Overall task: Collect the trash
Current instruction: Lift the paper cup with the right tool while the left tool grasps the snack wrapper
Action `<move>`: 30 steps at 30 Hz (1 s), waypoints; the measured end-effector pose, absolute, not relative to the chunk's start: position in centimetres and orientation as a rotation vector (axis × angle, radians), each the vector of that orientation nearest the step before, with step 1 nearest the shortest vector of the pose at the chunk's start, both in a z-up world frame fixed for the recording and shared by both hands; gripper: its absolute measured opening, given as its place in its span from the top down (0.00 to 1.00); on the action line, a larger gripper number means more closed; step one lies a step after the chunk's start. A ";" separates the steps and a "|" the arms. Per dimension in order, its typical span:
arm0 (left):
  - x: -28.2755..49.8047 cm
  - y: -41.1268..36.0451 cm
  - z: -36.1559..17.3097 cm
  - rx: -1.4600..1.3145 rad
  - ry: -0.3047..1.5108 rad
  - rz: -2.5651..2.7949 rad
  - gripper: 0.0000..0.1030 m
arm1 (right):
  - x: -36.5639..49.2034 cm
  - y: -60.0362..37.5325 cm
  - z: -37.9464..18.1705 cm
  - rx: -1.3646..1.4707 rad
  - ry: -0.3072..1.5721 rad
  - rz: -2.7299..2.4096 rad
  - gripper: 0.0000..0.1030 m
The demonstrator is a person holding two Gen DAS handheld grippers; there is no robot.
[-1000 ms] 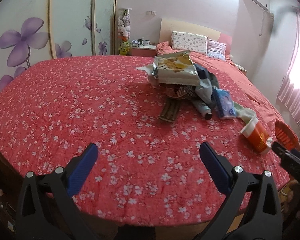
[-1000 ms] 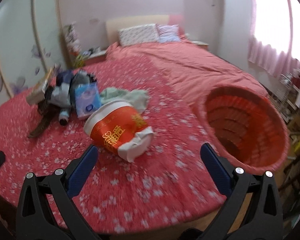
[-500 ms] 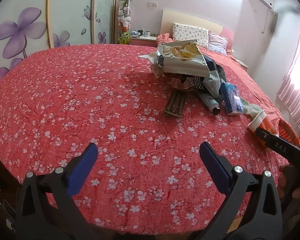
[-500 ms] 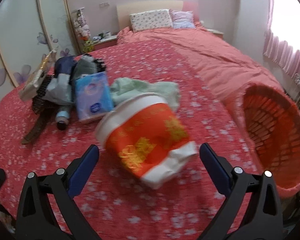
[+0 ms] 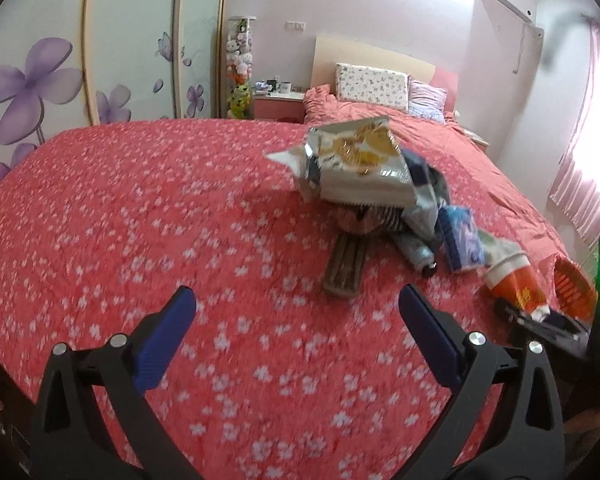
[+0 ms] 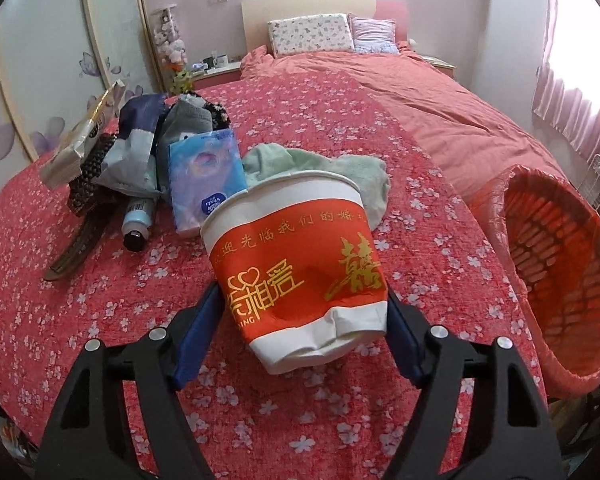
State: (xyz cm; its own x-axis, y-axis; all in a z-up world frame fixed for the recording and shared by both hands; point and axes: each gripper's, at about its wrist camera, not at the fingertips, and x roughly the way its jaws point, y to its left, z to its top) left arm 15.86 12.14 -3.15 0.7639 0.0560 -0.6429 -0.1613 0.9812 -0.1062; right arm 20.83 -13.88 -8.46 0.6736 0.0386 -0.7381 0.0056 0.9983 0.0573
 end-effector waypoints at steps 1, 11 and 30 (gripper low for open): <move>16.1 12.0 -2.9 -0.156 0.687 0.112 0.04 | 20.7 -14.0 -8.4 0.060 0.825 0.017 0.28; 22.6 10.5 -0.1 -0.146 0.666 0.095 0.04 | 19.0 -16.3 -7.7 0.077 0.786 -0.038 0.28; 30.6 9.7 -3.0 -0.128 0.831 0.071 0.24 | 18.2 -18.8 -8.7 0.129 0.800 -0.060 0.28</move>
